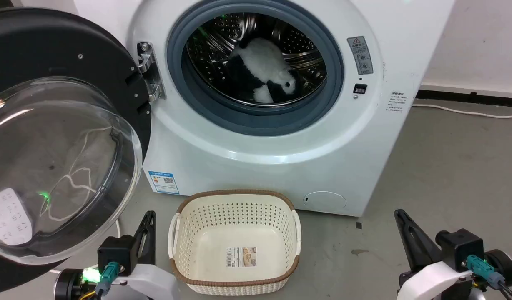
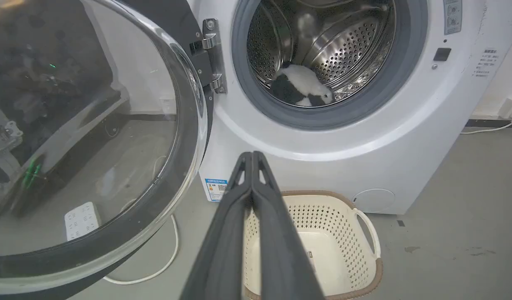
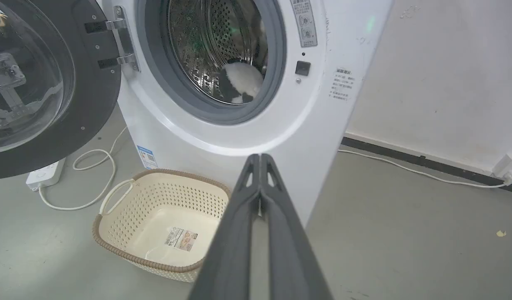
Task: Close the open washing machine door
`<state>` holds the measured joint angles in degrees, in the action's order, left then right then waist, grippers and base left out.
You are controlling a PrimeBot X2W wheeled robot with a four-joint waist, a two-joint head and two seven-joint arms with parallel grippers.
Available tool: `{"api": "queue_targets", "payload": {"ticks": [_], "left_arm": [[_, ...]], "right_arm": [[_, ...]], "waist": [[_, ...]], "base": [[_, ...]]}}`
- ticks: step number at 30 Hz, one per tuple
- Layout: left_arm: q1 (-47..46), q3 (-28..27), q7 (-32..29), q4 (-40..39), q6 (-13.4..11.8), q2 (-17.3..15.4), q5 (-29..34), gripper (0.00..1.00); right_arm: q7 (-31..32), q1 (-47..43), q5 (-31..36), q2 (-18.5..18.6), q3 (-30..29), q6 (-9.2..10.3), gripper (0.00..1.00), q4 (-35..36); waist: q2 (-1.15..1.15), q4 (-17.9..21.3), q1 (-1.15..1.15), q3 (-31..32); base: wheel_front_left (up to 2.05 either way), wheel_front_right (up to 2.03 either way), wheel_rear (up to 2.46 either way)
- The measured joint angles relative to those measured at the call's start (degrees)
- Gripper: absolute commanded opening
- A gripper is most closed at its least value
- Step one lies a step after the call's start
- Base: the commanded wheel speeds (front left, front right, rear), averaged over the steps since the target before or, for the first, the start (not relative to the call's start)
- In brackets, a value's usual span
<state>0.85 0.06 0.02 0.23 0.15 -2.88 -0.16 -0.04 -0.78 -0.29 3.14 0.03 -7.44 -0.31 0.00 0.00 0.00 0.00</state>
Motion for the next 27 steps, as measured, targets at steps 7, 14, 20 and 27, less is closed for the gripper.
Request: {"api": "queue_targets", "payload": {"ticks": [7, 14, 20, 27], "left_arm": [[0.0, 0.01, 0.0, 0.0, 0.0, 0.0, 0.0, 0.0], [0.0, 0.0, 0.0, 0.0, 0.0, 0.0, 0.0, 0.0], [0.0, 0.0, 0.0, 0.0, 0.0, 0.0, 0.0, 0.0], [0.0, 0.01, 0.0, 0.0, 0.0, 0.0, 0.0, 0.0]], "right_arm": [[0.0, 0.0, 0.0, 0.0, 0.0, 0.0, 0.0, 0.0], [0.0, 0.0, 0.0, 0.0, 0.0, 0.0, 0.0, 0.0], [0.0, 0.0, 0.0, 0.0, -0.01, 0.0, 0.0, 0.0], [0.0, 0.0, 0.0, 0.0, -0.02, 0.0, 0.0, 0.0]], "waist": [[0.0, 0.0, 0.0, 0.0], [0.0, 0.0, 0.0, 0.0], [0.0, 0.0, 0.0, 0.0], [0.0, 0.0, 0.0, 0.0]], "base": [[0.0, 0.0, 0.0], [0.0, 0.0, 0.0], [0.0, 0.0, 0.0], [0.0, 0.0, 0.0]]}}
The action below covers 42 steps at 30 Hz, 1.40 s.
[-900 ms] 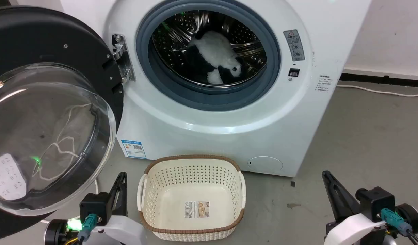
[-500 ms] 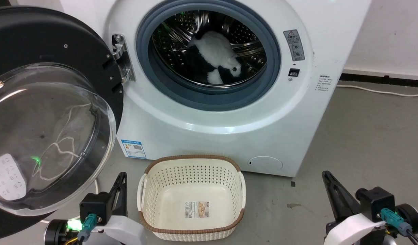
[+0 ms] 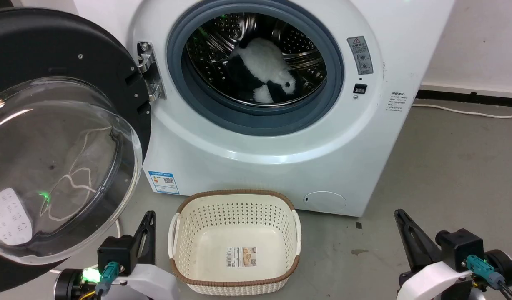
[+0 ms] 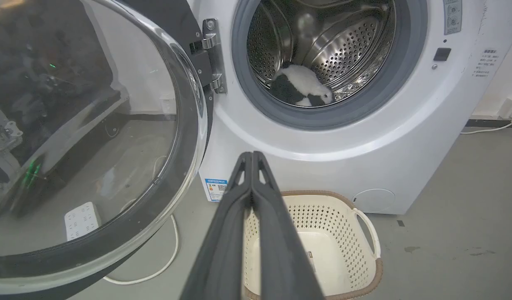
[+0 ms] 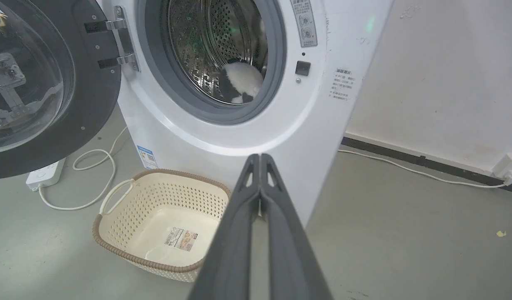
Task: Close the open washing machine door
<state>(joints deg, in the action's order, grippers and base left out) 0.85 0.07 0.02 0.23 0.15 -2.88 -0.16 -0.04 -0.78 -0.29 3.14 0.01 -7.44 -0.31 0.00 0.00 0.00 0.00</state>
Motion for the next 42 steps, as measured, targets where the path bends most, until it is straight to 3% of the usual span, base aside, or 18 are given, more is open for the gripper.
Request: {"api": "queue_targets", "payload": {"ticks": [17, 18, 42], "left_arm": [[0.0, 0.01, 0.0, 0.0, 0.0, 0.0, 0.0, 0.0], [0.04, 0.03, 0.0, 0.04, 0.01, 0.0, -0.01, 1.0], [0.1, 0.46, 2.26, 0.27, 0.0, -0.03, -0.03, 1.0]], "right_arm": [[0.0, 0.0, 0.0, 0.0, 0.0, 0.0, 0.0, 0.0], [0.0, -0.04, -0.01, 0.01, 0.01, 0.0, 1.0, -0.04], [-2.26, -0.15, -0.8, 0.01, -0.13, 0.0, 1.0, -0.87]], "waist": [[0.0, 0.0, 0.0, 0.0], [0.0, 0.0, 0.0, 0.0], [0.0, -2.95, 0.0, 0.48]], "base": [[0.0, 0.0, 0.0], [0.0, 0.0, 0.0], [0.0, 0.0, 0.0]]}}
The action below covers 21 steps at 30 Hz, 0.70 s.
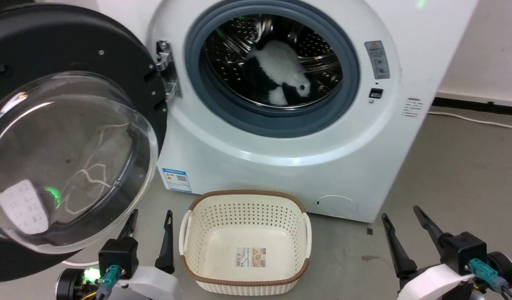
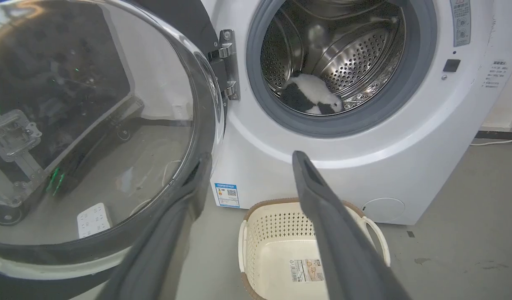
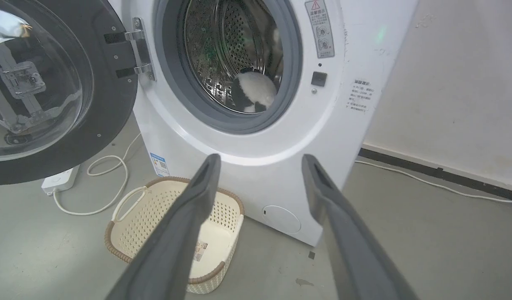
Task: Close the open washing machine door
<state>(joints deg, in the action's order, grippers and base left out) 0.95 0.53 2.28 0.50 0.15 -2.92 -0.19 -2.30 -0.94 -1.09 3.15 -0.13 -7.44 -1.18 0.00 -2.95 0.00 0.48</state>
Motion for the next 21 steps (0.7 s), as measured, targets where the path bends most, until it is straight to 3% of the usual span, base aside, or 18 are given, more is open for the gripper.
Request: {"api": "queue_targets", "payload": {"ticks": [21], "left_arm": [[1.66, -1.34, 2.41, -1.8, -1.68, -0.1, -0.58, 1.0]], "right_arm": [[-2.45, 2.19, -0.12, 0.0, 5.86, 0.0, 1.0, -3.87]], "waist": [[0.0, -7.3, 0.0, -0.11]], "base": [[-0.01, -0.01, -0.01]]}}
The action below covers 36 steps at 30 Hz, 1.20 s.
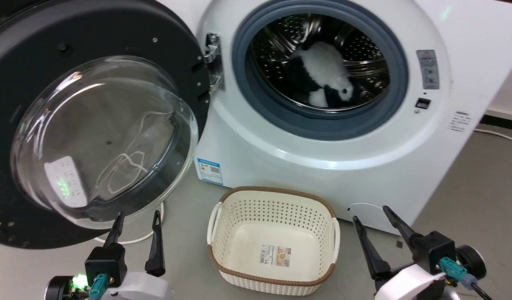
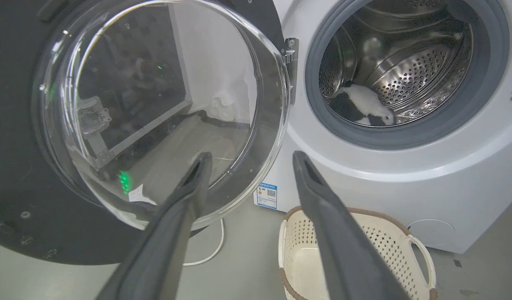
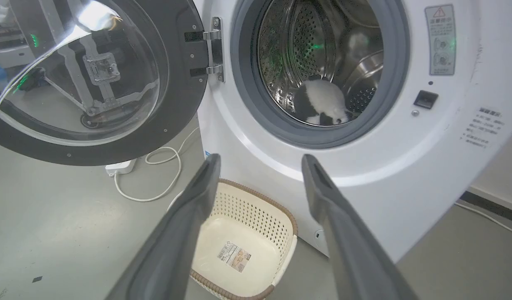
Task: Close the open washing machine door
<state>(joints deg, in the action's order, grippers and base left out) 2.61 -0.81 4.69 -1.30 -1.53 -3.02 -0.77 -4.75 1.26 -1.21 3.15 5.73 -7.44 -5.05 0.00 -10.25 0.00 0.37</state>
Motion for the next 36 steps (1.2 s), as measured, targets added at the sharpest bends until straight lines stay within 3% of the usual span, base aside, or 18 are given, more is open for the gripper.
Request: {"api": "queue_targets", "payload": {"ticks": [36], "left_arm": [[2.66, 0.74, 4.55, -2.29, -3.42, 0.08, 0.01, 1.0]], "right_arm": [[-4.47, 2.25, -1.49, -0.01, 5.97, 0.0, 1.0, -6.01]], "waist": [[0.0, -8.54, 0.0, 0.32]], "base": [[-0.09, -0.09, -0.09]]}}
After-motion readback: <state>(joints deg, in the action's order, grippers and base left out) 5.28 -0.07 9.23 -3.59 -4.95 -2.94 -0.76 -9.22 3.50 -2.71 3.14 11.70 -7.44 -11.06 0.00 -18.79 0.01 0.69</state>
